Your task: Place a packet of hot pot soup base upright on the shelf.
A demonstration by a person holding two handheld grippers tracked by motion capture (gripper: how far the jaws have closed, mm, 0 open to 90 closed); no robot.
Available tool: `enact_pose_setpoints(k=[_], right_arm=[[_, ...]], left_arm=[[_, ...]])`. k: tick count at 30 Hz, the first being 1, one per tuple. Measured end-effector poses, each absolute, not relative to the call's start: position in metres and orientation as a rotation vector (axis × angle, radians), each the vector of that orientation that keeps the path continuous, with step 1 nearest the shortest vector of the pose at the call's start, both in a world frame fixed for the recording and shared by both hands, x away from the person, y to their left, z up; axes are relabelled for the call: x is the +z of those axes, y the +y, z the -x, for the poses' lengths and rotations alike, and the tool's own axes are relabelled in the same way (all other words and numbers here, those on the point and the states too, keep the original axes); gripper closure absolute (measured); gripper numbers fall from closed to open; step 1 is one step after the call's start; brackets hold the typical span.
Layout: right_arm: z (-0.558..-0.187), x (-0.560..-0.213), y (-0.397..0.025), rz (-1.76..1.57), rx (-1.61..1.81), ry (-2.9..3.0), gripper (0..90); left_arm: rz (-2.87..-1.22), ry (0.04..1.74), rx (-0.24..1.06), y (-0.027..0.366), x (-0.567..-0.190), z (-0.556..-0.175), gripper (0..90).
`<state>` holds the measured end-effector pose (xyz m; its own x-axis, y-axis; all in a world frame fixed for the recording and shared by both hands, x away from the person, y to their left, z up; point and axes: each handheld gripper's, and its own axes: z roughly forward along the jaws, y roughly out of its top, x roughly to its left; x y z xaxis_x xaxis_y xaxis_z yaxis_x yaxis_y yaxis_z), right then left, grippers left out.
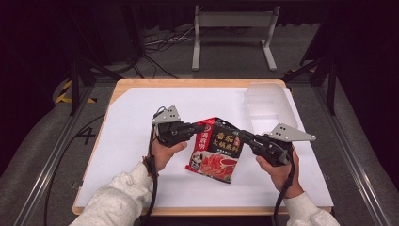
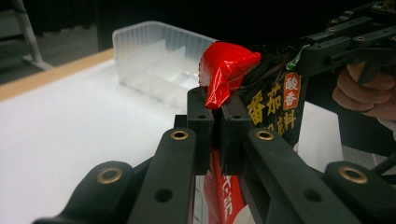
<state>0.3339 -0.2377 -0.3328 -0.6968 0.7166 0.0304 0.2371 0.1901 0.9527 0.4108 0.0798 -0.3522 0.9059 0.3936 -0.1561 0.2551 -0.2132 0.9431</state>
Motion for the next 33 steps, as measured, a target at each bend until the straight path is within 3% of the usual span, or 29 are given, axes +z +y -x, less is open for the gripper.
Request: enact_pose_setpoints(k=[16,33], right_arm=[[-0.35,-0.294,-0.244,-0.832,1.467,1.954,83.5],[-0.374,-0.249,-0.276,-0.817,1.389,1.831,83.6]], left_arm=[[-1.755,0.423,0.21,0.064,-0.313,-0.44,85.5],[-1.699,0.387,0.227,0.016,-0.271,-0.483,85.4]])
